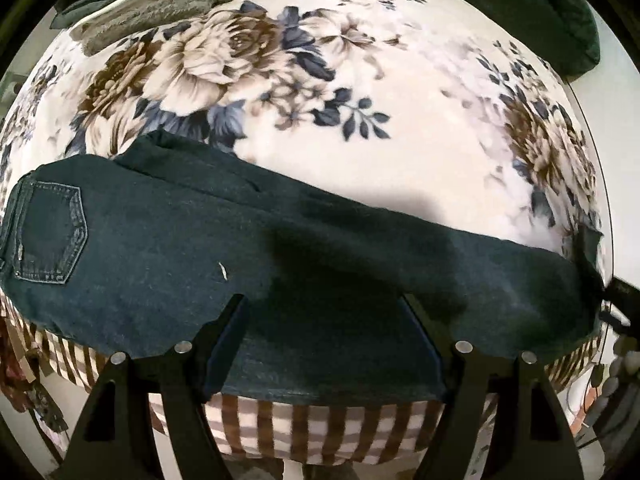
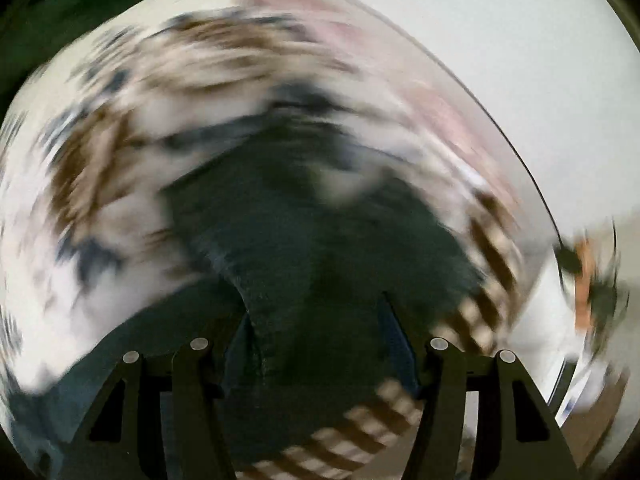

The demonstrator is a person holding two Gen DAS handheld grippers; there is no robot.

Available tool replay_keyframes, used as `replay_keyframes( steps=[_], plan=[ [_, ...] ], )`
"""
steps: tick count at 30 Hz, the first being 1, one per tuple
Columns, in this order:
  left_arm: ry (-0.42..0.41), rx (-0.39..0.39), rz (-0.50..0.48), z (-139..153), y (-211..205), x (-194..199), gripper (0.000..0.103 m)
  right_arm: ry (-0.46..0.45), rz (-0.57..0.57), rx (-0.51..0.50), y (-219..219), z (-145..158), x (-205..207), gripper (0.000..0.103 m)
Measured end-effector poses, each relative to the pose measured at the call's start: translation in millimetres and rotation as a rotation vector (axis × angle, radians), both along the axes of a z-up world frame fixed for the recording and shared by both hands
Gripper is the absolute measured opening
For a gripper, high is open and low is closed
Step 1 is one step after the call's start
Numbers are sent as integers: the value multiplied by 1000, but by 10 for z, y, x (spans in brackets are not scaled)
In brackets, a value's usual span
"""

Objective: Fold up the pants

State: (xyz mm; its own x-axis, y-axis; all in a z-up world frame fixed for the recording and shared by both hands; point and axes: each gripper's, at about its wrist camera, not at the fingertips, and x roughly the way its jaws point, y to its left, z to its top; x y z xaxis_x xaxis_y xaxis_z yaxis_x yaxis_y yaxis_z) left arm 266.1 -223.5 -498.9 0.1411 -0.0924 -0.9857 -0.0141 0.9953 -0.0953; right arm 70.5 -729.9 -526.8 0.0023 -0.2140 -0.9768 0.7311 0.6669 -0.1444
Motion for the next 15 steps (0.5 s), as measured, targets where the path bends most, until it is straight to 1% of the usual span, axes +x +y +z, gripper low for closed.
replay_keyframes(
  steps=[1, 3, 5, 6, 8, 10, 12, 13, 14, 15],
  plan=[
    [3, -1, 1, -12, 16, -16, 74, 4, -56, 10, -117, -15, -141, 63],
    [15, -5, 11, -61, 50, -32, 74, -7, -148, 79, -281, -90, -397, 63],
    [31, -7, 23, -107, 62, -65, 74, 10, -221, 51, -402, -102, -626, 63],
    [41, -12, 34, -132, 74, -74, 74, -7, -250, 55, -445, -94, -696, 63],
    [48, -17, 38, -132, 83, -108, 74, -71, -348, 87, -552, -36, -911, 63],
    [45, -14, 36, -121, 88, -125, 74, -128, -387, 117, -581, 24, -1008, 63],
    [44, -12, 38, -114, 123, -149, 74, -211, -395, 161, -544, 110, -1067, 63],
    [45, -8, 39, -119, 141, -161, 74, -279, -384, 196, -494, 163, -1064, 63],
    [48, -2, 45, -129, 169, -179, 74, -319, -372, 220, -483, 186, -1064, 63],
    [52, 1, 49, -139, 191, -195, 74, -352, -358, 251, -452, 193, -1020, 61]
  ],
)
